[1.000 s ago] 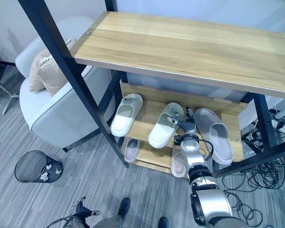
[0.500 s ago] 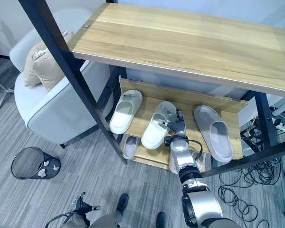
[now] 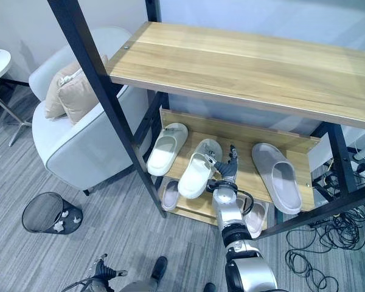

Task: Arrange the slippers neatly on the shoe rack.

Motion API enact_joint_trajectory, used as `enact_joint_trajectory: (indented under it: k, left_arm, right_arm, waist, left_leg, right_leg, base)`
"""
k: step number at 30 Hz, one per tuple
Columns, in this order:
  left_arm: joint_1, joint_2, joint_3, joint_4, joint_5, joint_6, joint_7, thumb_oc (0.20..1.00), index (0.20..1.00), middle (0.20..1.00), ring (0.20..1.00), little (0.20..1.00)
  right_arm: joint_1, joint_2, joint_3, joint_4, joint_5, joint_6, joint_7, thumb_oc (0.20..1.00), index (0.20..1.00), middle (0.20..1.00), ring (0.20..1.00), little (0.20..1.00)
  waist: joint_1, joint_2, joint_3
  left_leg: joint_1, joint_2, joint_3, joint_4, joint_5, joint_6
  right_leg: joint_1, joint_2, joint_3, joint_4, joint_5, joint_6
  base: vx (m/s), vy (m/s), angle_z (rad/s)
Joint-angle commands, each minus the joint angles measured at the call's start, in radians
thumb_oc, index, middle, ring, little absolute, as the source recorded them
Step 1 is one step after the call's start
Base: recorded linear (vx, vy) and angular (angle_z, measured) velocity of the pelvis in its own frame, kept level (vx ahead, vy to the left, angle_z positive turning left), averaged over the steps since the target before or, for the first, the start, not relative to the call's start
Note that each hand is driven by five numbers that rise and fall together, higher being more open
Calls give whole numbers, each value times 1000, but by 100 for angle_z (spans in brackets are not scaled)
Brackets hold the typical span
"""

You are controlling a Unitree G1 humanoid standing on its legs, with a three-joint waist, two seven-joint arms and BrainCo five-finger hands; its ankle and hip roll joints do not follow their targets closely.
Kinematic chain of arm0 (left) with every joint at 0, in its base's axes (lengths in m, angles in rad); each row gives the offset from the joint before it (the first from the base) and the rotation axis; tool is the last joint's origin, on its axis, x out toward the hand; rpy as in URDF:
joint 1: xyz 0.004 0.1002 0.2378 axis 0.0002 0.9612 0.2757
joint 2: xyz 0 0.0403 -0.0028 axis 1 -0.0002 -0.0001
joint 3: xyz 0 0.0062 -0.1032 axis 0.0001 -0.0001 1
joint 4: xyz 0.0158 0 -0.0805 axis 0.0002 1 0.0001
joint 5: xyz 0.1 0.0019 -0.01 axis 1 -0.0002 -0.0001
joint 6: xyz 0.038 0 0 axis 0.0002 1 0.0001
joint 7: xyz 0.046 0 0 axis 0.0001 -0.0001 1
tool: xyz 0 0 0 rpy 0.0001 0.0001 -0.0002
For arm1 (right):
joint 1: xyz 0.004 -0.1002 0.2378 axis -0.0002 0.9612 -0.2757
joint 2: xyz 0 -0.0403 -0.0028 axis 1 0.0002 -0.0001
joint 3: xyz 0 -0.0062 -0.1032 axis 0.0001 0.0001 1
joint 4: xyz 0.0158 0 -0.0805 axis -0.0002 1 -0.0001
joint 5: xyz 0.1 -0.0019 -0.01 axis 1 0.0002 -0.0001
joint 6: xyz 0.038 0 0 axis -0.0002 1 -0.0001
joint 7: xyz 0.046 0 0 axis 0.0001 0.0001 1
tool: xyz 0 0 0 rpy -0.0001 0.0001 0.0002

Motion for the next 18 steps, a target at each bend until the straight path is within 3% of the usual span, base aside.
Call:
enact_joint_trajectory:
  k: [1, 5, 9, 18]
  left_arm:
    - [19, -155, -49, 134, -20, -23, 23, 1000, 1000, 1000, 1000, 1000]
    - [21, -153, -46, 154, -22, -33, 27, 1000, 1000, 1000, 1000, 1000]
    - [28, -149, -47, 169, -25, -34, 25, 1000, 1000, 1000, 1000, 1000]
    - [27, -145, -39, 163, -29, -35, 25, 1000, 1000, 1000, 1000, 1000]
  right_arm:
    - [22, -33, -29, -82, 13, -110, 27, 1000, 1000, 1000, 1000, 1000]
    - [99, -52, 4, -151, 12, -110, 109, 1000, 1000, 1000, 1000, 1000]
    - [182, -46, 51, -202, -12, -20, 186, 1000, 1000, 1000, 1000, 1000]
    - [199, -19, 108, -124, -80, 11, 159, 1000, 1000, 1000, 1000, 1000]
  waist:
    - [17, -10, 3]
    - [5, -16, -11]
    - [-9, -24, -19]
    - [-10, -34, -18]
  left_leg:
    - [38, 15, -27, -2, -4, 16]
    - [46, 19, -22, -2, -10, 14]
    - [54, 26, -16, -2, -16, 16]
    - [49, 32, -7, -2, -17, 16]
  right_leg:
    - [32, -55, -37, 7, 9, 40]
    - [38, -53, -31, 7, 4, 37]
    - [41, -50, -22, 7, 2, 33]
    - [35, -43, -15, 7, 5, 30]
  base:
    - [33, -9, 0]
    - [6, -8, 0]
    - [12, -26, -2]
    - [1, -5, -1]
